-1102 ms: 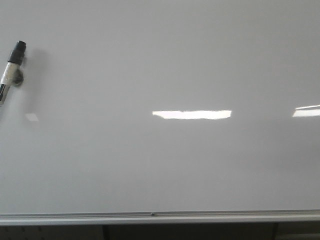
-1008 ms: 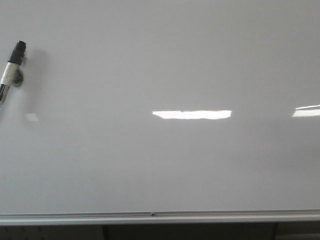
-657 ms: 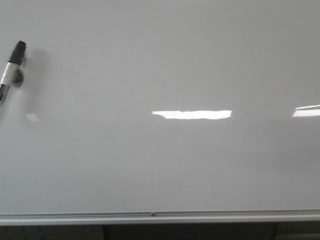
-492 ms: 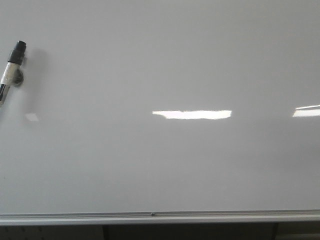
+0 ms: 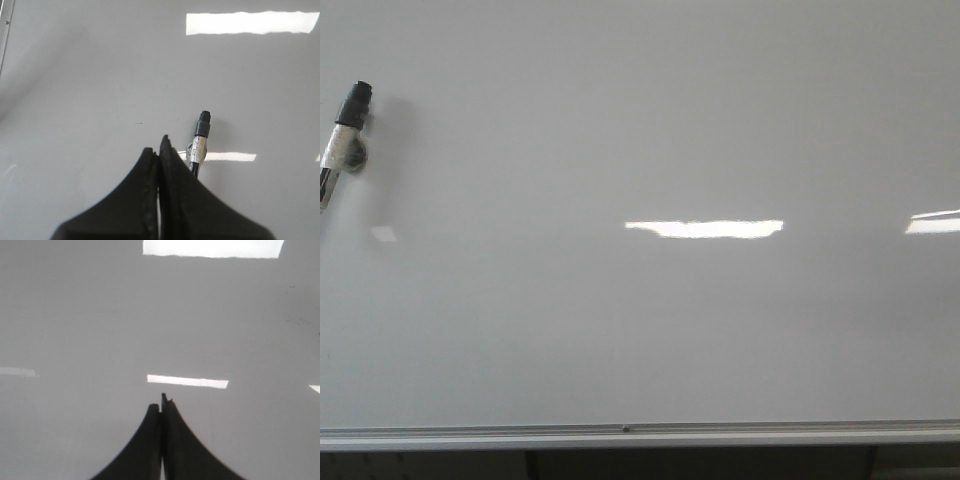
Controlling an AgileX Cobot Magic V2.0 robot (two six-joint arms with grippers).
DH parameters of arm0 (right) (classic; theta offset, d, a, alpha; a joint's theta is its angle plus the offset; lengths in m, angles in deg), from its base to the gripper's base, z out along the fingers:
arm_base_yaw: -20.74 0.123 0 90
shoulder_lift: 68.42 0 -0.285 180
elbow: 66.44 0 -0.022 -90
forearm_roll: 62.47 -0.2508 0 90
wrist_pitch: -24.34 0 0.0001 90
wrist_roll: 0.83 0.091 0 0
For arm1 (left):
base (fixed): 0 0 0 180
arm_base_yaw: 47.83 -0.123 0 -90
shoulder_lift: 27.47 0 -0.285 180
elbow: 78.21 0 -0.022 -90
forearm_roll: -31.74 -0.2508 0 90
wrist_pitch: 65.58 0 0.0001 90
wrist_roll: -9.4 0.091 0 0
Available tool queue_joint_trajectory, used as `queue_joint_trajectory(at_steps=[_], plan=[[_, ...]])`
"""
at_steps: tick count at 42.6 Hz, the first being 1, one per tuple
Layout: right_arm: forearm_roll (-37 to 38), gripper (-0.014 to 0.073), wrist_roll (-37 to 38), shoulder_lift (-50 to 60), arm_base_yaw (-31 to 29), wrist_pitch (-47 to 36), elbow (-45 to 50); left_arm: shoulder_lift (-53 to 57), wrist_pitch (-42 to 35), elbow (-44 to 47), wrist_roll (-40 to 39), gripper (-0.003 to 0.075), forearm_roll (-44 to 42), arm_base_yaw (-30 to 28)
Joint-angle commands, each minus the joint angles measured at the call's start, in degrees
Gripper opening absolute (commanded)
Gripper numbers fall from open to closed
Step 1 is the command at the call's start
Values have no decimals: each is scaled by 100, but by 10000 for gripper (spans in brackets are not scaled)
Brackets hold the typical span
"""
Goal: Write number 2 on whiteboard
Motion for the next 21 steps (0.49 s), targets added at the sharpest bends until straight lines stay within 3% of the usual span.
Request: queue_joint_trajectory(at_steps=[1, 21], plan=[[40, -69, 1, 102, -47, -44, -585, 153, -393, -421, 0, -20, 36, -12], [40, -69, 1, -1528, -47, 2419, -3068, -1013, 1987, -3028, 0, -20, 36, -12]])
